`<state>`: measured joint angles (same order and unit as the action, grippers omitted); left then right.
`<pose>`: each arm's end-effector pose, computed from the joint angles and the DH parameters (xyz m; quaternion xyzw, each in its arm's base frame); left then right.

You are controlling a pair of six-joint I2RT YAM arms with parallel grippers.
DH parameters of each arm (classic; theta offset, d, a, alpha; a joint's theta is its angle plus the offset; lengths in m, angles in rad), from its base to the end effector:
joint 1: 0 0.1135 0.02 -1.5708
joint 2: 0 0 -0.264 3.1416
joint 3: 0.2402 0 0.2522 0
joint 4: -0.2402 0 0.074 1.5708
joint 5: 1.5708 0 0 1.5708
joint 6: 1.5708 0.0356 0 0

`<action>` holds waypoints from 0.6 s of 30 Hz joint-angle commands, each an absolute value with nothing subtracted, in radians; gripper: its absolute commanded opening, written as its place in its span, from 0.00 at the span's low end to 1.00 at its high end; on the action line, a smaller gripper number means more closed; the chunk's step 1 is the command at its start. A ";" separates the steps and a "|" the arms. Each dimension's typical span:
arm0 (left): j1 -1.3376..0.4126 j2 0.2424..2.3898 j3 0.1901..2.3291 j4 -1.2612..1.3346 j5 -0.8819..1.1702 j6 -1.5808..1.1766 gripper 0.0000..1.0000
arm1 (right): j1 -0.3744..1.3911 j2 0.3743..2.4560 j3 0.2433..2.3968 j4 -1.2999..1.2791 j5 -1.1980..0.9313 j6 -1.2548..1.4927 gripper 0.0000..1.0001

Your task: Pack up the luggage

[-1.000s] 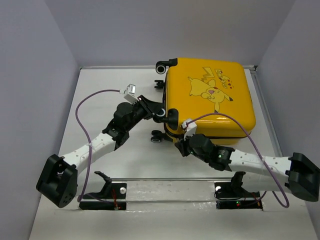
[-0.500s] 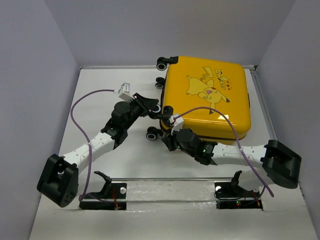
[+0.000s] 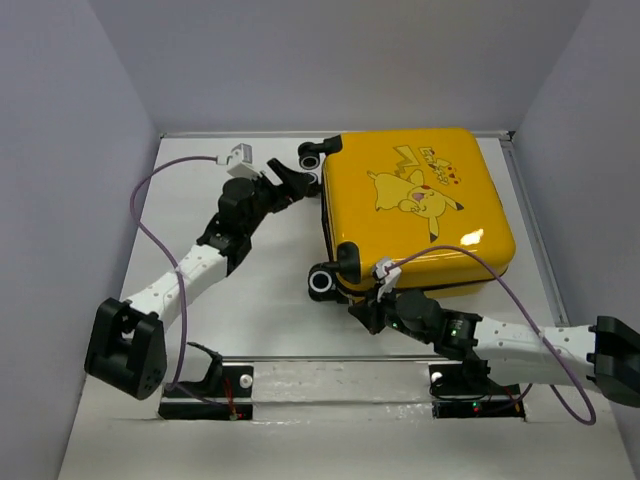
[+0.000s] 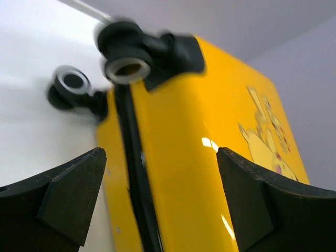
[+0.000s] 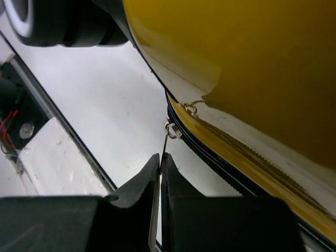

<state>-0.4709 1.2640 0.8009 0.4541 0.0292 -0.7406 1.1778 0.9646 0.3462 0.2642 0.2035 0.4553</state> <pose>0.2631 -0.1351 0.3084 -0.0853 0.7051 -0.4093 0.5727 0.0856 0.1876 0.1996 -0.2342 0.7842 0.3573 0.4500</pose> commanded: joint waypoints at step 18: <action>-0.314 1.718 1.477 0.041 0.511 0.222 0.99 | 1.198 0.410 0.345 -0.337 0.232 0.700 0.07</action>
<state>-0.3237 1.7115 1.4120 0.1425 0.4095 0.0467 1.1881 0.4820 0.3279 -0.2295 0.2138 0.6521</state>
